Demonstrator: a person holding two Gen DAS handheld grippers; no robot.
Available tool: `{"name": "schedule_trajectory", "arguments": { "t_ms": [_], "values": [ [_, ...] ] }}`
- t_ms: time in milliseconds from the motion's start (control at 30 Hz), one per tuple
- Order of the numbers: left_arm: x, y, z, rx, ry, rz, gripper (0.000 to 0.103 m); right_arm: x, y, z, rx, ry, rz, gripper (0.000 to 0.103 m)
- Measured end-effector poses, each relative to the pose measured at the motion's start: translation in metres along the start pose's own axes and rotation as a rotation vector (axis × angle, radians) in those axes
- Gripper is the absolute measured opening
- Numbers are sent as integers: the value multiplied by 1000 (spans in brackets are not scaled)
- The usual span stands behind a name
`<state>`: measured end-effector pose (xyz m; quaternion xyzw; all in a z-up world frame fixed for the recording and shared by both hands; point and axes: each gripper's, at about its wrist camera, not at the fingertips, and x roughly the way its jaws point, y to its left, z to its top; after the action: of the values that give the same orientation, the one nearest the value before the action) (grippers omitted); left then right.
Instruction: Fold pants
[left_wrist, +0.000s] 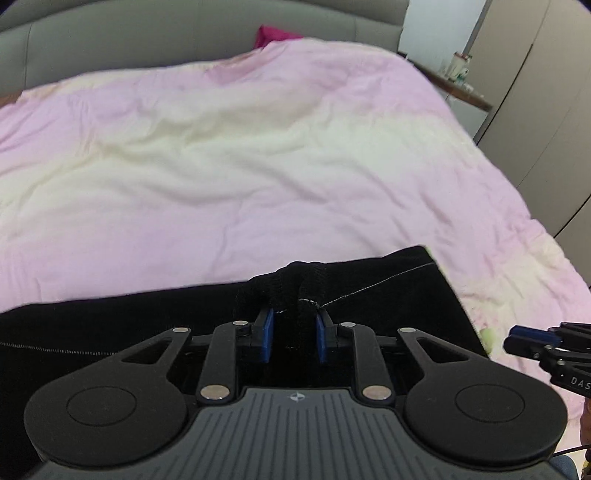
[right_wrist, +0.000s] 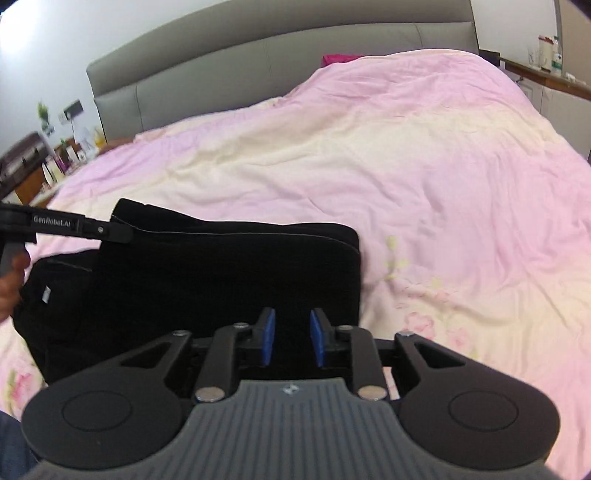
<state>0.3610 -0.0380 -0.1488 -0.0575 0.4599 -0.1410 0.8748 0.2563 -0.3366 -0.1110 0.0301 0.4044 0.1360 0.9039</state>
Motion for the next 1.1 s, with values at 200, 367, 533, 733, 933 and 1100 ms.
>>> {"name": "schedule_trajectory", "arguments": {
  "t_ms": [200,367,533,733,933,1100],
  "values": [
    [38,33,-27,-84,56,28,25,50,-25,-22,-65,112,-56,6],
    [53,37,-27,-65,80,50,27,85,-42,-56,-145,192,-106,0],
    [45,32,-25,-14,83,51,27,69,-44,-33,-133,198,-85,0],
    [46,35,-22,-23,101,54,28,64,-44,31,-179,74,-84,0],
    [53,36,-21,-5,118,56,31,149,-60,52,-136,193,-105,0],
    [57,34,-21,15,125,75,34,185,-71,38,-89,245,-117,0]
  ]
}}
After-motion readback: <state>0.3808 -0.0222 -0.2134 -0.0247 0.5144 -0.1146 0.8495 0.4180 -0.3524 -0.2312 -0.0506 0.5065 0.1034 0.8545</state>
